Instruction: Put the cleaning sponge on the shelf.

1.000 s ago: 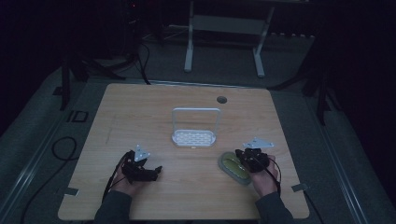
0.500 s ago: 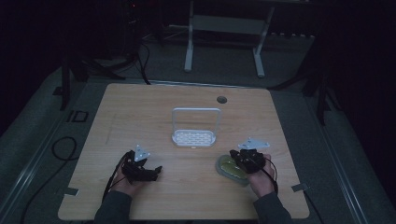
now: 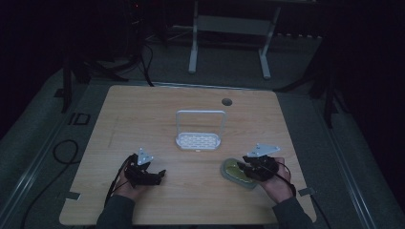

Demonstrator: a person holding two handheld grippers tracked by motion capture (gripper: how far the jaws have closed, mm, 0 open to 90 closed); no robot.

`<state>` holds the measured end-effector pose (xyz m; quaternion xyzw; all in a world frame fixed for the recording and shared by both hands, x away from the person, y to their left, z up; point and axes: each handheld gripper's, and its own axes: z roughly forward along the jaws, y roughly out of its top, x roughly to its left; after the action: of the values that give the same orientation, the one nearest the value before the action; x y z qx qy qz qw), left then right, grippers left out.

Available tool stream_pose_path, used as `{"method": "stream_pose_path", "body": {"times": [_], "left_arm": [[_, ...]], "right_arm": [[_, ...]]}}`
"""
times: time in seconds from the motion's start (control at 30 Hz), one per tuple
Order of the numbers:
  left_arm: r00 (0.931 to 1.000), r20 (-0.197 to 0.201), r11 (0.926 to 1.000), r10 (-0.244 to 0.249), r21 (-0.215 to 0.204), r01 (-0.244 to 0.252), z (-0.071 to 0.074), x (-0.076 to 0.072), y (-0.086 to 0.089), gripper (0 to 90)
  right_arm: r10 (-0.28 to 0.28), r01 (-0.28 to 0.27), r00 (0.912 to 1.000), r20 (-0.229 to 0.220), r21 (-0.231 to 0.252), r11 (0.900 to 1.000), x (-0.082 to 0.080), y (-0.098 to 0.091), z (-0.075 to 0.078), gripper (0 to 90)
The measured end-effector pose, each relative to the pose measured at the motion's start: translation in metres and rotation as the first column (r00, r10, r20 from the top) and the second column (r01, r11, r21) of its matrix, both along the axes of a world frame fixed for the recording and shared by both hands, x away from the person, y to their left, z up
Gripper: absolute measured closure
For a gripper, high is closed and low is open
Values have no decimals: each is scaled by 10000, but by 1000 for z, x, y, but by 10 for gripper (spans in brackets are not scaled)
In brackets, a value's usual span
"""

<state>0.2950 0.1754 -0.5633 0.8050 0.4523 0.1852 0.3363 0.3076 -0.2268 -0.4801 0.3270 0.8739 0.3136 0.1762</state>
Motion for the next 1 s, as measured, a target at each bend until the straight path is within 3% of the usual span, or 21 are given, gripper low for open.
{"method": "stream_pose_path", "body": {"times": [0.33,0.7,1.0], "left_arm": [[10000,0,10000,2,0,-2,0,0,0,118],[10000,-1,10000,2,-1,-2,0,0,0,118],[10000,1,10000,8,-10,-8,0,0,0,118]], "right_arm": [[934,-1008,9929,-738,-1035,9895,8,-2,1,559],[1506,-1673,9807,-1249,-1359,9765,16,-5,6,551],[1946,-2214,9679,-1589,-1733,9597,24,-2,13,551]]}}
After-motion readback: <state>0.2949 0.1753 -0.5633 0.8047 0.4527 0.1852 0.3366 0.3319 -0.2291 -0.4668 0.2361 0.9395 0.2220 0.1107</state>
